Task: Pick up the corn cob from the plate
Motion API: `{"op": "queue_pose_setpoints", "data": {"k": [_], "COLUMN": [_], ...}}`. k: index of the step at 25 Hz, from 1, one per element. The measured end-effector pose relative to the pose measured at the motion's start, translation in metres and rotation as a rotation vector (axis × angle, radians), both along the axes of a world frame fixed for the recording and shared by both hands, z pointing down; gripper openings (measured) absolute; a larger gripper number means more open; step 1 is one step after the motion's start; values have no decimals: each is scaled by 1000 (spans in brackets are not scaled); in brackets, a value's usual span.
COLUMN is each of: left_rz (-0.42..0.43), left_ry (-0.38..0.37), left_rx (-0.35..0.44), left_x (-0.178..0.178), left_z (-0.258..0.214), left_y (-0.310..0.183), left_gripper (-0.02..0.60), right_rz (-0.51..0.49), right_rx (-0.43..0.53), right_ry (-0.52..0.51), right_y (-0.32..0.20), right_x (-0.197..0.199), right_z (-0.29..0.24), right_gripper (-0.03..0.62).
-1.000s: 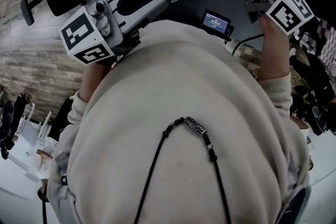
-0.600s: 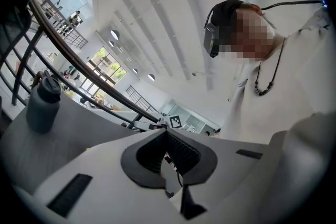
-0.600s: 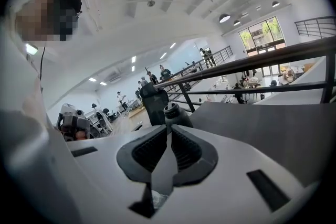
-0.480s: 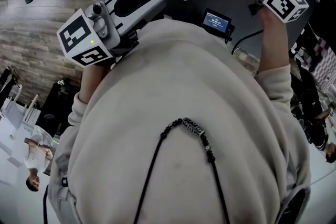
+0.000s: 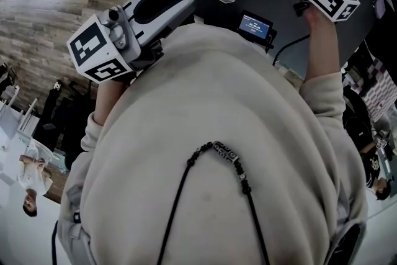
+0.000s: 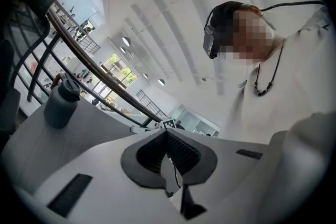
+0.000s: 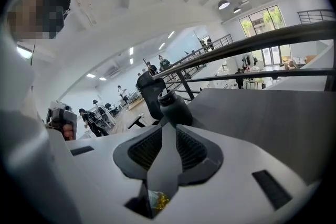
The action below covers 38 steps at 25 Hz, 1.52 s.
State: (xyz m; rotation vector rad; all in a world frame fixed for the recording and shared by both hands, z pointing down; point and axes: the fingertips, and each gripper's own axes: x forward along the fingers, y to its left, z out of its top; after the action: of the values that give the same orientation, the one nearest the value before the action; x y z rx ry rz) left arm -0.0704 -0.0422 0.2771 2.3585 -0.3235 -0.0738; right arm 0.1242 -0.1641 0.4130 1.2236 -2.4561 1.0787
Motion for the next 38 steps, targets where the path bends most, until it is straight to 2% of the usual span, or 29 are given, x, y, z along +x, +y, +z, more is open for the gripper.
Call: {"op": "queue_pose_setpoints", "data": {"k": [9,16,21,27,31,38], "left_rz": [-71,-139,-162,-176,-182,-194], "left_ry": [-24,-41,-40,-43,-50,-51], "left_rx": [-27,-47,-43,-51,-55,-60], "left_x": [-12,-30,-39,-44,-44,-46], "left_z": [9,16,15,17,19,22], "left_y": [4,8,14,22,21,22], "left_gripper": [2,2,2,2,2,2], "right_rz": [-49,-89,-83,-82,-64,-94], "right_rx": [-95,-216,-309,-409,-476,-553], "right_ry": [90,156,197,276,308,343], "right_y": [-8,-13,-7,2,6,20], "right_x": [1,-10,-9,-5,0,-6], "right_z": [64,126,164,203,223,246], "right_gripper": [161,235,267,282,299,304]}}
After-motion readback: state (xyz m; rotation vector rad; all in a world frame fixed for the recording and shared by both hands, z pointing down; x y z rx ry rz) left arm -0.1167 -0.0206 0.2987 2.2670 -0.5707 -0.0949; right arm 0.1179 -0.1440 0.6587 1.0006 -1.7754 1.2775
